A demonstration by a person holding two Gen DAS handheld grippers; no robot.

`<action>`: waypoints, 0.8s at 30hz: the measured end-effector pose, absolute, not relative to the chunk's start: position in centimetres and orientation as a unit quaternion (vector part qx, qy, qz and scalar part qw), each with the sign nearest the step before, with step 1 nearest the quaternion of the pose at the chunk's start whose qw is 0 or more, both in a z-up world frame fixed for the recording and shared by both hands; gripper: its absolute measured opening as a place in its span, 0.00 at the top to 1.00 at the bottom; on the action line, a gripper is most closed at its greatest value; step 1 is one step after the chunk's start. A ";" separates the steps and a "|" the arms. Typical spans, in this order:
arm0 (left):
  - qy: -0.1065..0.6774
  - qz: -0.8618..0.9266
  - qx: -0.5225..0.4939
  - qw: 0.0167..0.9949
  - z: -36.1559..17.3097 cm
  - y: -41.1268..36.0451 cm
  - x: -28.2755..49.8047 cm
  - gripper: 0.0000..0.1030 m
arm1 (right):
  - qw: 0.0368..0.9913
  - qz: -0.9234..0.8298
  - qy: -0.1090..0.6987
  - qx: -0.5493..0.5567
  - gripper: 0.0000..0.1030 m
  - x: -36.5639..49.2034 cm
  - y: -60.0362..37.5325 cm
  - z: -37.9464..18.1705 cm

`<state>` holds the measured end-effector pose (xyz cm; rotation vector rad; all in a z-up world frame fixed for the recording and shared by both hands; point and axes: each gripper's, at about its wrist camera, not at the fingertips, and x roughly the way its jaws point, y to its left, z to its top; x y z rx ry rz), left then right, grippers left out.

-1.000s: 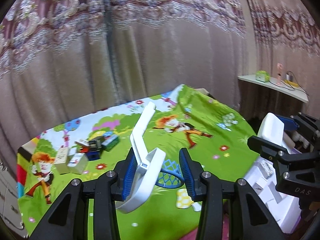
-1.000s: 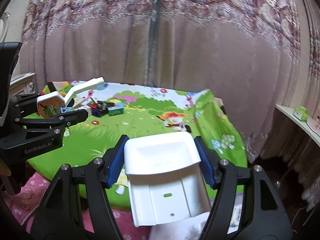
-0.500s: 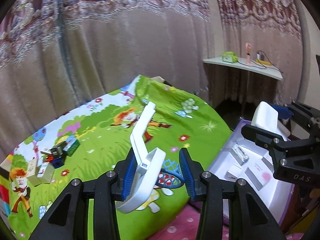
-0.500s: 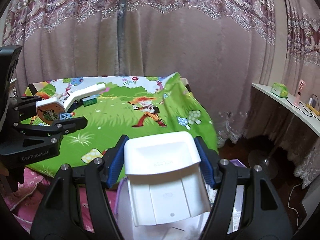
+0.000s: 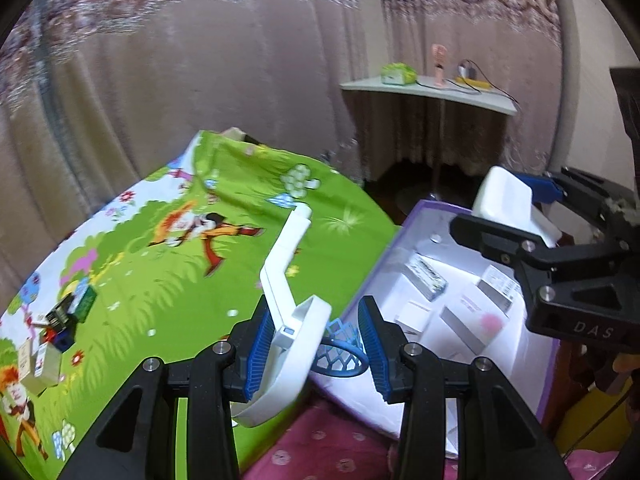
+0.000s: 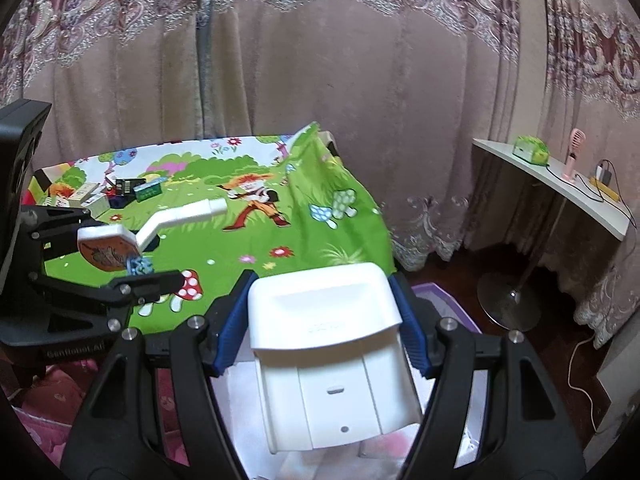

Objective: Organize rigid objects
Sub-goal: 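Lower both pieces into the storage box and open both tools, then move both open tools back over the pile of boxes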

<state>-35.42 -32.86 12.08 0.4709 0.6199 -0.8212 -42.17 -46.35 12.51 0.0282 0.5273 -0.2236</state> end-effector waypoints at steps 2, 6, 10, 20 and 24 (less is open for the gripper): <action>0.299 -0.397 0.229 0.837 11.7 -33.7 -35.7 0.58 | 0.957 -0.117 0.266 0.015 0.33 -42.4 -47.0 12.3; 0.315 -0.418 0.241 0.818 10.6 -35.7 -36.3 0.58 | 0.950 -0.137 0.280 0.016 0.33 -42.9 -48.2 11.8; 0.319 -0.430 0.258 0.804 9.7 -37.7 -37.0 0.58 | 0.942 -0.159 0.294 0.027 0.33 -43.3 -49.7 11.2; 0.352 -0.433 0.265 0.786 7.3 -40.7 -37.0 0.46 | 0.916 -0.209 0.342 0.032 0.26 -43.6 -51.9 9.3; 0.341 -0.465 0.250 0.778 7.5 -40.6 -37.7 0.25 | 0.911 -0.221 0.346 0.039 0.13 -44.1 -52.5 9.0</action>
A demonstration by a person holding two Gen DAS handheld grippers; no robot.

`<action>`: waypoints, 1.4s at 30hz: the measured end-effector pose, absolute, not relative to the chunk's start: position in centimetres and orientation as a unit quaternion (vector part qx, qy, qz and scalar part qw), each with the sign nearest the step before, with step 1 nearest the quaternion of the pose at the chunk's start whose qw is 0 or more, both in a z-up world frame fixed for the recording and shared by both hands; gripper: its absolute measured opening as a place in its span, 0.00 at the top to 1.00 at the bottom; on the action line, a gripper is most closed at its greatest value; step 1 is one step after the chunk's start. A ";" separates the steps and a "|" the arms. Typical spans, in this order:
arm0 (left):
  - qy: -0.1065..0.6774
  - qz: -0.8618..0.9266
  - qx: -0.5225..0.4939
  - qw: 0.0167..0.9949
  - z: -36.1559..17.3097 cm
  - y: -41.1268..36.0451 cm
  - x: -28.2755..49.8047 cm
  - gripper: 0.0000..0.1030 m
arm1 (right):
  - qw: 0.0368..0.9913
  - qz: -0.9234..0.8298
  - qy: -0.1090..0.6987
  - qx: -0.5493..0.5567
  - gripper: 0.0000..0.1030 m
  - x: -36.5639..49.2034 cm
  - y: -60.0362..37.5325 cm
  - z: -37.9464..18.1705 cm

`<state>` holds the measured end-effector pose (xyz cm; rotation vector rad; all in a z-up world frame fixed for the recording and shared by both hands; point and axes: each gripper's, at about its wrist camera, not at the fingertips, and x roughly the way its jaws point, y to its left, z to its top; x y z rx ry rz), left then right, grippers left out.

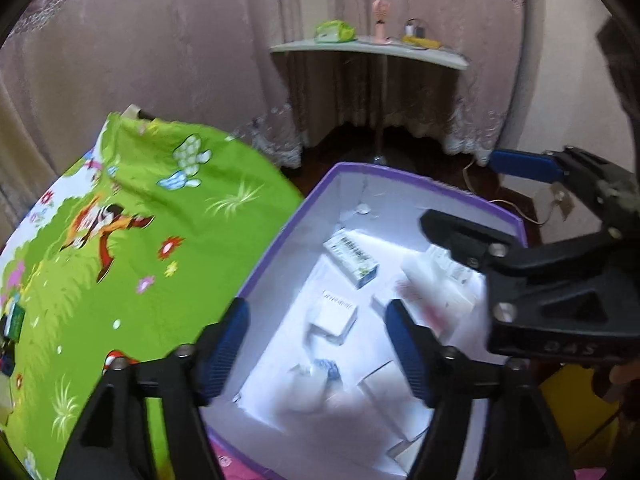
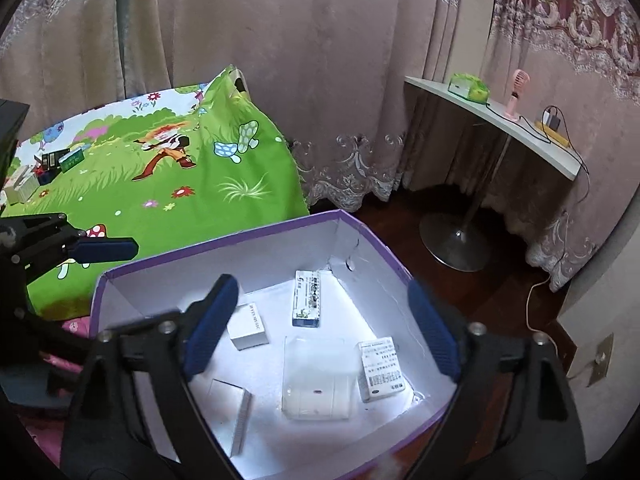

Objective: Organize rigid objects
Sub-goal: 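Move both open tools back over the pile of boxes, then grasp a white-blue medicine box with right tool while left tool grasps a cream box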

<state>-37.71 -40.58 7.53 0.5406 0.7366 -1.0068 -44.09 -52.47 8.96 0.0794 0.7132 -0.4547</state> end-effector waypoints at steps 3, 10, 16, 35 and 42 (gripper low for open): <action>0.323 -0.470 0.244 0.785 7.8 -39.9 -37.9 0.22 | 0.911 -0.227 0.340 0.049 0.13 -44.4 -52.7 9.4; 0.324 -0.429 0.204 0.818 8.6 -35.9 -34.4 0.21 | 0.920 -0.210 0.329 0.018 0.13 -42.2 -50.5 11.3; 0.327 -0.330 0.154 0.872 8.8 -27.2 -28.1 0.21 | 0.936 -0.121 0.326 -0.043 0.13 -37.1 -44.7 12.7; 0.390 0.096 -0.026 0.915 2.8 11.5 -15.2 0.20 | 0.866 0.221 0.449 -0.005 0.12 -9.2 -14.4 2.9; 0.387 0.079 -0.094 0.914 2.4 13.1 -15.9 0.20 | 0.880 0.146 0.436 0.118 0.12 -1.5 -8.8 4.2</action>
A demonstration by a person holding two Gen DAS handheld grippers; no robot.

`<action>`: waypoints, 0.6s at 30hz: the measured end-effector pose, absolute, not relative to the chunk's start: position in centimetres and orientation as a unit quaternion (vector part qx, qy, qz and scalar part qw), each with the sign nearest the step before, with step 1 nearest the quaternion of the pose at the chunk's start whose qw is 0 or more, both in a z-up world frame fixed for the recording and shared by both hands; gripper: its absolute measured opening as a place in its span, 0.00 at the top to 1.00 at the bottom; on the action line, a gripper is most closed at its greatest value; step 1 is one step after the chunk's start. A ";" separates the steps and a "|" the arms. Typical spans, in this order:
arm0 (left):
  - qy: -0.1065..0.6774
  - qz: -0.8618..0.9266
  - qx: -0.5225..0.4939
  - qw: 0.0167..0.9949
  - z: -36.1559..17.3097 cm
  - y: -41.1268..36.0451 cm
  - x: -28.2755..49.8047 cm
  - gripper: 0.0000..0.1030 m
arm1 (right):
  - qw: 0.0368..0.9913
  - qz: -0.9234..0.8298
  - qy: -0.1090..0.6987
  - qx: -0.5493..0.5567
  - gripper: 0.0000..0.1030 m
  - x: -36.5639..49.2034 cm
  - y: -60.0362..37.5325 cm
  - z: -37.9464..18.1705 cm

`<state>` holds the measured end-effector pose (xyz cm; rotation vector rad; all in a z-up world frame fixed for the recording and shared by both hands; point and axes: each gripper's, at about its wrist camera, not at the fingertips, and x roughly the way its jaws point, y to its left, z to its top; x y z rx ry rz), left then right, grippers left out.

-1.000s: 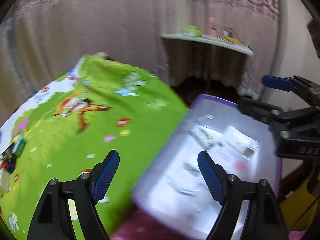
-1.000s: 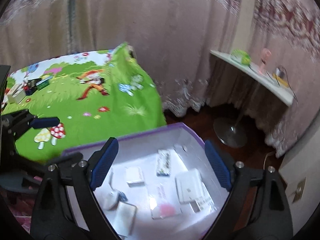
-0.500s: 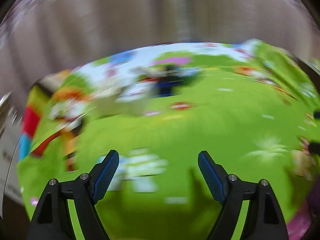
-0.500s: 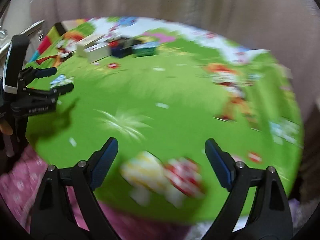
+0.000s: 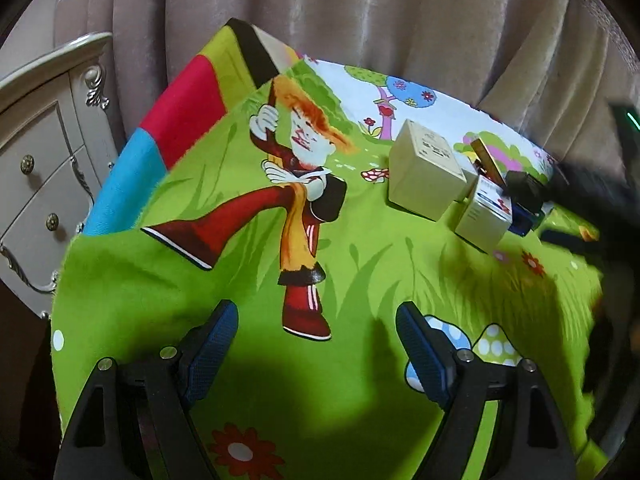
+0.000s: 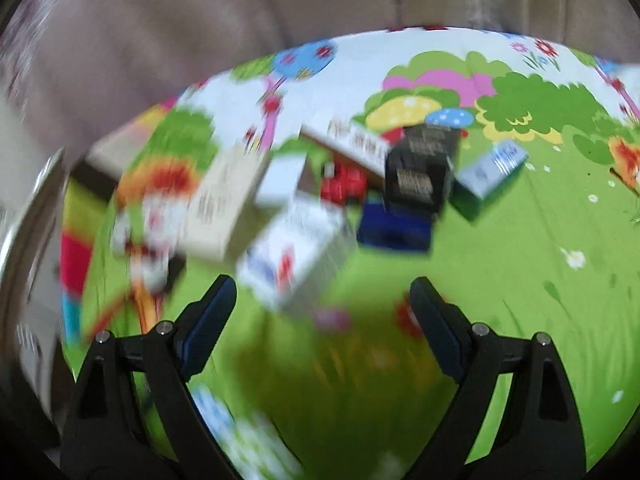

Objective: Organize rigid objects
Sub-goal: 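Grasp a white-blue medicine box with right tool while left tool grasps a cream box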

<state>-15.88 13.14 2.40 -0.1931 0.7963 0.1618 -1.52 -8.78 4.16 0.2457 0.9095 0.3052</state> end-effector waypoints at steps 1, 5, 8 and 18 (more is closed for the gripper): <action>0.384 0.074 -0.095 0.915 2.4 13.1 -16.0 0.20 | 0.878 0.132 0.441 0.134 0.12 -0.6 -8.4 4.2; 0.376 0.059 -0.124 0.917 2.3 13.9 -16.0 0.20 | 0.884 0.040 0.457 0.090 0.12 1.1 -6.0 3.5; 0.373 0.057 -0.125 0.918 2.4 13.9 -16.0 0.20 | 0.876 0.028 0.479 0.057 0.12 1.7 -4.1 2.1; 0.395 0.059 -0.105 0.911 2.0 13.4 -15.0 0.15 | 0.884 0.151 0.435 -0.080 0.56 -3.2 -5.7 1.5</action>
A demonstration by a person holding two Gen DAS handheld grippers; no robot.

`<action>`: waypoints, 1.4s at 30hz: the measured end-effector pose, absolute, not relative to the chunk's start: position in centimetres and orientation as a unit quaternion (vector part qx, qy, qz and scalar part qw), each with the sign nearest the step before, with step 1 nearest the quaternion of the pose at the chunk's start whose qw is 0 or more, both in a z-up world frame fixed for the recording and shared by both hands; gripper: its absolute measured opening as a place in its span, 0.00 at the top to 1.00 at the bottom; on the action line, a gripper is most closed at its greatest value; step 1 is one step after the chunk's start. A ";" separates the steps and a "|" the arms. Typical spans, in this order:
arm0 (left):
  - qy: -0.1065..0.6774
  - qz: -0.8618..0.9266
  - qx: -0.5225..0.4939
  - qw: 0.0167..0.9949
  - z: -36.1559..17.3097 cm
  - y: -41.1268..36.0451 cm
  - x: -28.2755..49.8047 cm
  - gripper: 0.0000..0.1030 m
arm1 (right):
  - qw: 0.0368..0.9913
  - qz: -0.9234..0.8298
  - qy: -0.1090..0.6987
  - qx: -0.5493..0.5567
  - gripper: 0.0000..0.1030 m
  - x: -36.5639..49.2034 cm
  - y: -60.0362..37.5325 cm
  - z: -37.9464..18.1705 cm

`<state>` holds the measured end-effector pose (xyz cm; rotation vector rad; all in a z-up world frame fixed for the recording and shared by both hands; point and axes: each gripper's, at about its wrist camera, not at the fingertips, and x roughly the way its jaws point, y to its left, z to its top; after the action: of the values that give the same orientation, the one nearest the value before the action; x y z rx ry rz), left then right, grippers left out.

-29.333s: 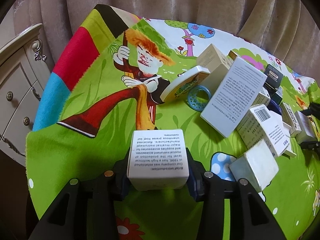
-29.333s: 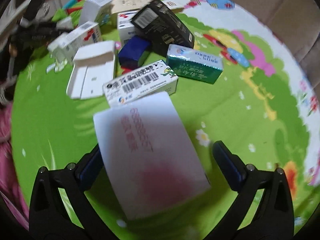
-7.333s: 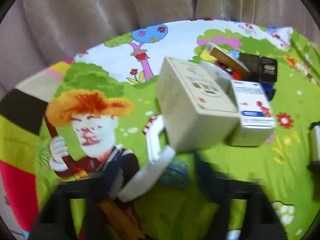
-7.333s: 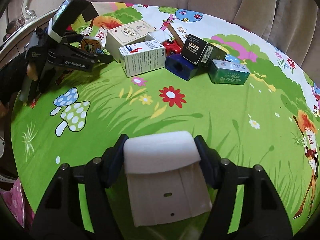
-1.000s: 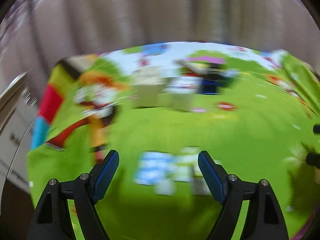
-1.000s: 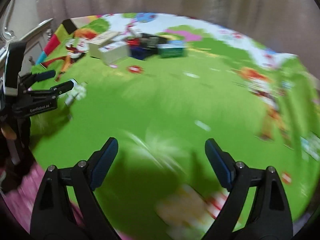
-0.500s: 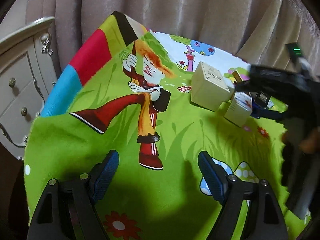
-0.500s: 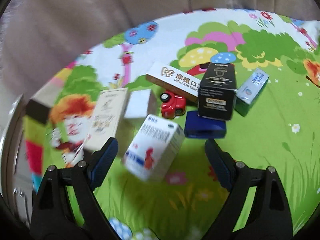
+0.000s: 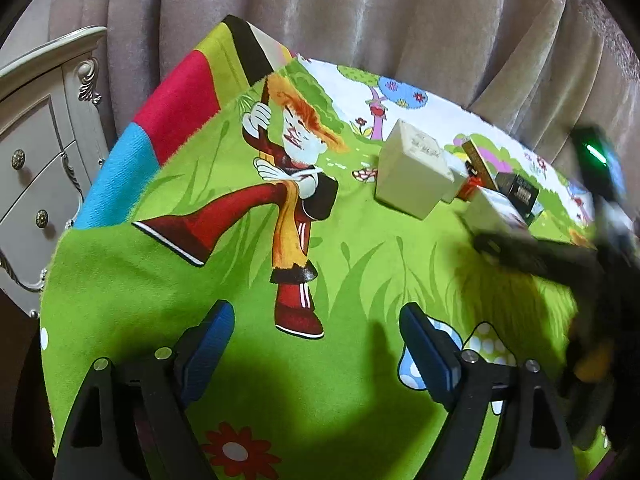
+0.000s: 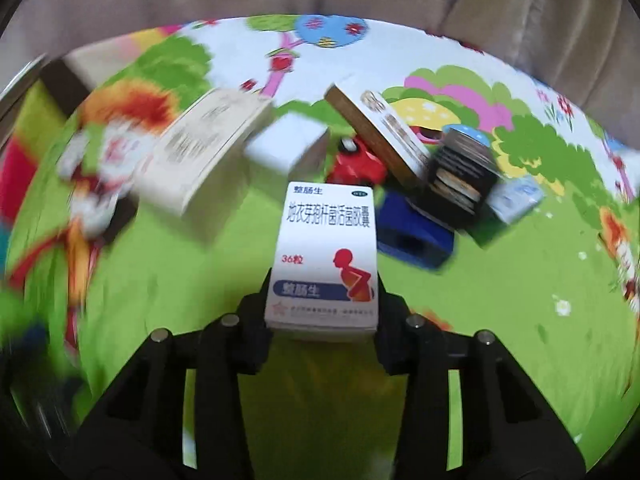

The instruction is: Organize rigid objects

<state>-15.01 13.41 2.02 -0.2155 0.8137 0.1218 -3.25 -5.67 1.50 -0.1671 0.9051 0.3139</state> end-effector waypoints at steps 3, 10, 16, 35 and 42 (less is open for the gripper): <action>0.421 0.060 -0.077 0.902 1.6 12.6 -14.0 0.11 | 0.879 0.197 0.422 -0.102 0.56 -6.7 -8.7 1.2; 0.452 0.039 -0.012 0.891 1.3 9.1 -9.9 0.11 | 0.885 0.215 0.400 -0.109 0.56 -10.7 -11.8 0.8; 0.447 0.042 0.040 0.893 1.9 6.5 -3.5 0.11 | 0.885 0.213 0.401 -0.108 0.55 -10.5 -11.6 0.8; 0.412 0.004 -0.005 0.911 2.4 8.6 -9.6 0.49 | 0.884 0.214 0.402 -0.103 0.54 -10.5 -11.6 0.8; 0.428 0.011 -0.014 0.903 1.8 9.5 -11.2 0.39 | 0.885 0.209 0.401 -0.106 0.51 -10.5 -11.6 0.8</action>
<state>-11.17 9.46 1.83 -0.0280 0.8854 0.0227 -10.54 -11.60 0.77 -0.2199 0.8348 0.4347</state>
